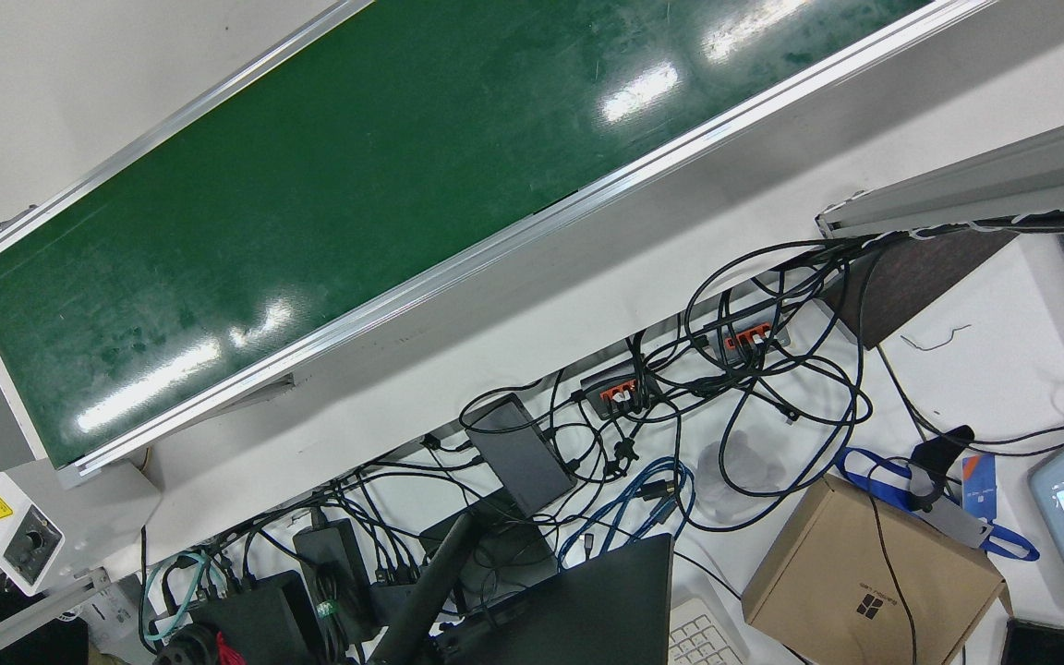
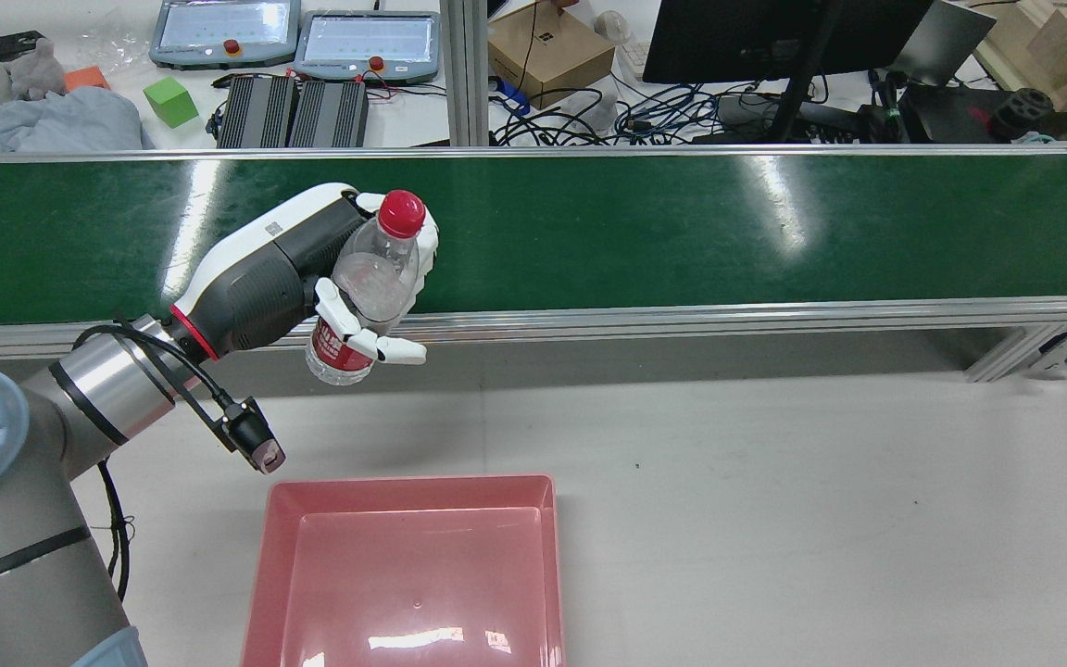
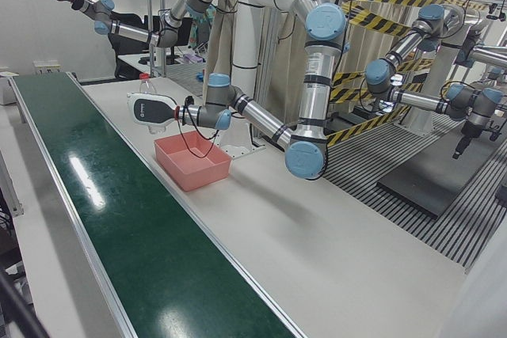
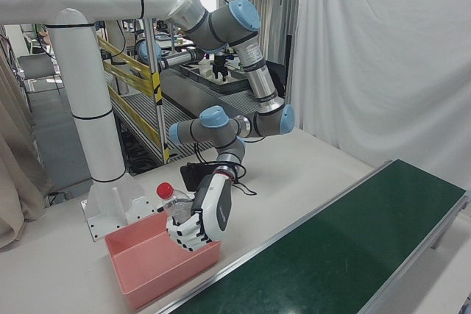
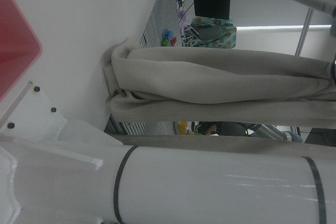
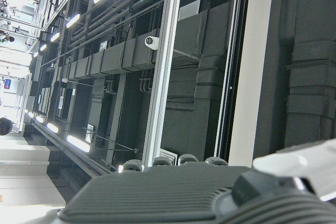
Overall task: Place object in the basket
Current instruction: 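Lift the bottle off the conveyor and carry it over the pink basket, then lower the bottle into the pink basket and open the left hand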
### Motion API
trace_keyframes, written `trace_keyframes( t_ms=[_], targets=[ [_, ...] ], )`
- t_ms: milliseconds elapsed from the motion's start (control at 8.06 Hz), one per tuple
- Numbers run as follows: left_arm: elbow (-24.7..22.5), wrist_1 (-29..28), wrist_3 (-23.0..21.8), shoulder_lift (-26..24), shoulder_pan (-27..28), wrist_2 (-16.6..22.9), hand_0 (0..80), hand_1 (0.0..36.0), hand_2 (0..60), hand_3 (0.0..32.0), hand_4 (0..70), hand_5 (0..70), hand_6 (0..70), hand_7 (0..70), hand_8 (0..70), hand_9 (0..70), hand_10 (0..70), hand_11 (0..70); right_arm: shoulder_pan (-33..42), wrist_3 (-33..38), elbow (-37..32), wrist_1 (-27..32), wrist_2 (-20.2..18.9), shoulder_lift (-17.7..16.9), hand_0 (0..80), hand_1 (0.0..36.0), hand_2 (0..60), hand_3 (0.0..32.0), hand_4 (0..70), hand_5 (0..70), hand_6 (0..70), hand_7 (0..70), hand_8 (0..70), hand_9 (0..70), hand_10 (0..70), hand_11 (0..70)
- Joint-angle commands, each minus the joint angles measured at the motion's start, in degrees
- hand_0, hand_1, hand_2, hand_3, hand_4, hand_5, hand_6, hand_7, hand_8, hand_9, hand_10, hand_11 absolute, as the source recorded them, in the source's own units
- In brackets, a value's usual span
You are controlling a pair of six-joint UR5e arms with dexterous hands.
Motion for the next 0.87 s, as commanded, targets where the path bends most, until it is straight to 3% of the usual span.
trace_keyframes(
  t_ms=[0, 248, 496, 620, 745],
  targets=[
    [-2.39, 3.10, 2.54, 0.23, 6.35, -0.47, 80.0, 24.4, 9.5, 0.0, 36.1, 70.0, 70.0, 70.0, 70.0, 70.0, 70.0, 70.0, 0.09, 0.00, -0.08, 0.00, 0.00, 0.00, 0.0, 0.0, 0.0, 0.0, 0.0, 0.0, 0.0, 0.0, 0.0, 0.0, 0.0, 0.0],
    [-5.37, 2.41, 2.45, 7.12, 7.05, -0.55, 80.0, 24.1, 1.4, 0.0, 26.0, 70.0, 68.0, 70.0, 70.0, 70.0, 70.0, 70.0, 0.09, -0.09, -0.08, 0.00, 0.00, 0.00, 0.0, 0.0, 0.0, 0.0, 0.0, 0.0, 0.0, 0.0, 0.0, 0.0, 0.0, 0.0],
    [-8.72, 2.93, 2.45, 10.15, 8.99, -0.90, 80.0, 9.5, 0.0, 0.0, 18.0, 70.0, 56.5, 70.0, 70.0, 70.0, 70.0, 70.0, 0.00, 0.00, -0.08, 0.00, 0.00, 0.00, 0.0, 0.0, 0.0, 0.0, 0.0, 0.0, 0.0, 0.0, 0.0, 0.0, 0.0, 0.0],
    [-9.86, 2.84, 2.37, 10.51, 9.16, -0.99, 56.5, 0.1, 0.0, 0.0, 12.2, 70.0, 46.0, 70.0, 70.0, 70.0, 65.1, 70.0, 0.00, 0.00, -0.08, 0.00, 0.00, 0.00, 0.0, 0.0, 0.0, 0.0, 0.0, 0.0, 0.0, 0.0, 0.0, 0.0, 0.0, 0.0],
    [-10.66, 2.58, 2.37, 10.43, 9.77, -1.08, 46.8, 0.0, 0.0, 0.0, 8.0, 70.0, 34.2, 58.1, 62.4, 70.0, 56.7, 70.0, 0.00, 0.00, 0.00, 0.00, 0.00, 0.00, 0.0, 0.0, 0.0, 0.0, 0.0, 0.0, 0.0, 0.0, 0.0, 0.0, 0.0, 0.0]
  ],
)
